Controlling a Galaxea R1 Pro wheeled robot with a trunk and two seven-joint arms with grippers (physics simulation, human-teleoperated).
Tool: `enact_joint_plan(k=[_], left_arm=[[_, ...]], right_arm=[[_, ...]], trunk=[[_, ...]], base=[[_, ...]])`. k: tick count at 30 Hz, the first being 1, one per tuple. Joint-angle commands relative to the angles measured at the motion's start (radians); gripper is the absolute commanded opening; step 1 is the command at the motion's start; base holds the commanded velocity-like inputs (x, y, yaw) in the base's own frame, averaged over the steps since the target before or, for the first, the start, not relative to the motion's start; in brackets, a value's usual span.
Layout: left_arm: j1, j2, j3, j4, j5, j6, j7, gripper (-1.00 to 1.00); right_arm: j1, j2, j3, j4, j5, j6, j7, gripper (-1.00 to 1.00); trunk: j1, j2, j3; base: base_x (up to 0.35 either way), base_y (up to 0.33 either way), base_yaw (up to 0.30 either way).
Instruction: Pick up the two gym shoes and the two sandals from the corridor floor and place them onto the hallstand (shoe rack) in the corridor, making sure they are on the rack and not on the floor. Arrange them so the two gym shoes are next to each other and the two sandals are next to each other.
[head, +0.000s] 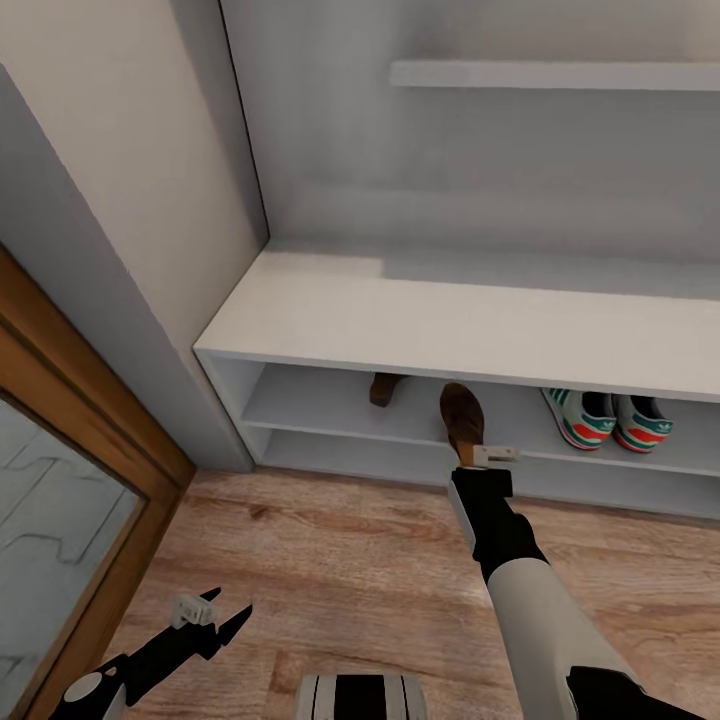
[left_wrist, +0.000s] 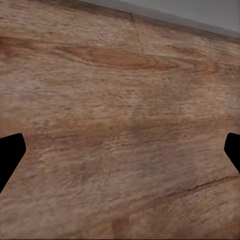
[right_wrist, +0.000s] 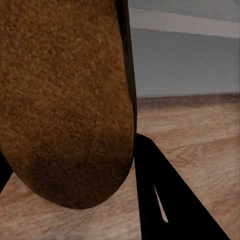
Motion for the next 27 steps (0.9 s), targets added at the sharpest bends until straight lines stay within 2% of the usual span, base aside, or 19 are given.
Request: enact_joint_plan(k=[1, 13, 16, 19, 24, 27], left_arm=[[-0.001, -0.001, 0.005, 0.000, -0.005, -0.004, -0.005, 1.00], [-0.001, -0.001, 0.006, 0.002, -0.005, -0.004, -0.005, 1.00], [-0.001, -0.001, 0.007, 0.003, -0.006, -0.004, -0.005, 1.00], [-0.001, -0.001, 0.005, 0.004, -0.006, -0.004, -0.005, 1.00], [-0.001, -0.001, -0.014, 0.005, -0.006, -0.003, -0.004, 1.00], [-0.001, -0.001, -0.018, 0.005, -0.006, -0.002, -0.003, 1.00]], right_arm=[[0.000, 0.001, -0.005, 0.003, -0.008, 0.007, -0.001, -1.00], [-0.001, 0.001, -0.002, -0.007, -0.008, 0.007, 0.001, -1.00], [-0.020, 0.001, -0.002, -0.012, -0.020, 0.008, 0.001, -1.00], [-0.062, 0.001, -0.002, -0.012, -0.082, 0.009, 0.000, -1.00], [-0.099, 0.001, 0.001, -0.008, -0.239, 0.013, -0.001, -1.00], [-0.105, 0.001, 0.002, -0.008, -0.267, 0.014, -0.001, -1.00]], trunk=[[0.000, 0.000, -0.002], [0.000, 0.000, -0.006], [0.000, 0.000, -0.006], [0.000, 0.000, -0.006], [0.000, 0.000, -0.006], [0.000, 0.000, -0.006]], base=[[0.000, 0.000, 0.000], [0.000, 0.000, 0.000], [0.000, 0.000, 0.000], [0.000, 0.000, 0.000], [0.000, 0.000, 0.000], [0.000, 0.000, 0.000]])
